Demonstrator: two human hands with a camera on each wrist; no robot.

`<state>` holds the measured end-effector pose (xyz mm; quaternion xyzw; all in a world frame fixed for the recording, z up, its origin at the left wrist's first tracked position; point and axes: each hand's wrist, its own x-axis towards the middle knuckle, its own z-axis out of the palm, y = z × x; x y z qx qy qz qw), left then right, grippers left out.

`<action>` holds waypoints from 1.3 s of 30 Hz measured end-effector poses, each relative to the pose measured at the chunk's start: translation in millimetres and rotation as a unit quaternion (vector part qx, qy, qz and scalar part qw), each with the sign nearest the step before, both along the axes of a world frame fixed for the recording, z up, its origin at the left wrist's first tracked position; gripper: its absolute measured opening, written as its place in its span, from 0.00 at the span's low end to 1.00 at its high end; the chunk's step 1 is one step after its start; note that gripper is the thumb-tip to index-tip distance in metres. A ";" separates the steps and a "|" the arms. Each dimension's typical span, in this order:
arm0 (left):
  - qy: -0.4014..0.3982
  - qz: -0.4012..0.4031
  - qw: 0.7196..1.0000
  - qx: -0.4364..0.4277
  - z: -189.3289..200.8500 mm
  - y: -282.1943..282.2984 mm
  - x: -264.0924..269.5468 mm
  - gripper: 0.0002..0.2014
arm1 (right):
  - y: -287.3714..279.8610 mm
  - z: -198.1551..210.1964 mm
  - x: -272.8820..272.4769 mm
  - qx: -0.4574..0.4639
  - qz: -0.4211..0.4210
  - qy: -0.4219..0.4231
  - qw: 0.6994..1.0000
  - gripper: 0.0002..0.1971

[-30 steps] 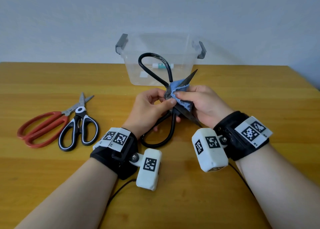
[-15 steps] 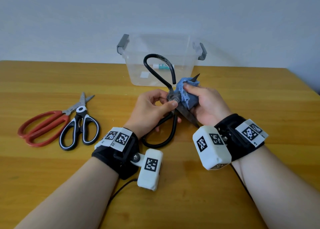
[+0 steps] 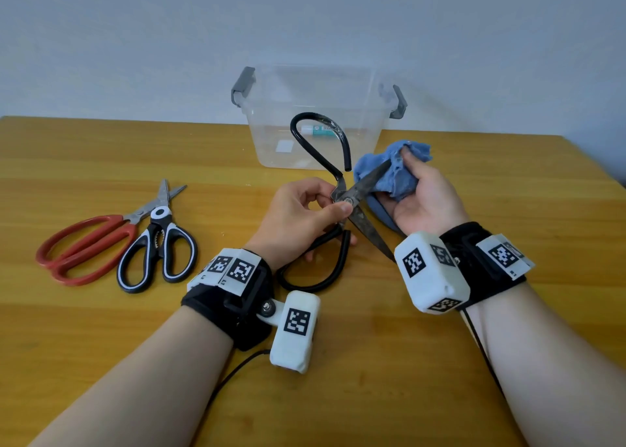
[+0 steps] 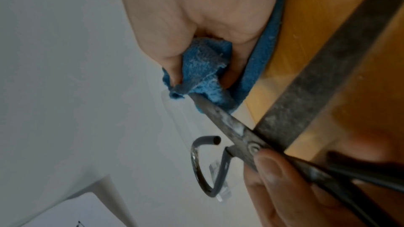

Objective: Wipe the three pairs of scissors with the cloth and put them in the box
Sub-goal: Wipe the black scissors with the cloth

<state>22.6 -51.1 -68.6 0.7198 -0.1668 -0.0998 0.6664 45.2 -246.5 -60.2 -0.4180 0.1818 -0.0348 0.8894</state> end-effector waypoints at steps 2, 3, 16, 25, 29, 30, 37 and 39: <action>0.002 0.018 1.000 -0.009 0.9 0.8 0.2 0.10 | -5.9 0.1 0.0 0.043 -0.004 -0.017 0.999 0.12; -0.001 0.028 0.999 -0.017 1.1 1.2 0.5 0.11 | -7.3 0.8 -1.2 0.060 0.006 -0.024 0.998 0.13; -0.028 0.025 0.999 -0.015 -3.1 1.1 4.7 0.07 | 21.6 0.7 -16.0 -0.239 0.227 -0.067 0.942 0.11; -0.028 0.005 1.000 -0.001 -2.0 -1.8 2.1 0.07 | 17.9 4.7 -14.9 -0.152 0.157 -0.021 0.976 0.13; -0.005 -0.004 1.000 0.004 -0.8 -3.0 -1.5 0.08 | 7.1 6.8 -8.8 -0.012 0.118 0.003 0.993 0.16; -0.002 -0.004 1.000 0.006 -0.4 -3.0 -1.8 0.08 | 5.8 6.6 -8.4 0.009 0.109 0.004 0.994 0.17; -0.009 0.031 0.999 -0.013 0.5 -2.5 -1.8 0.11 | -1.9 -0.6 -8.2 0.036 0.112 -0.052 0.992 0.28; -0.013 0.057 0.998 -0.038 0.9 -1.7 -1.4 0.12 | -3.7 -0.4 -11.1 0.021 0.162 -0.072 0.984 0.30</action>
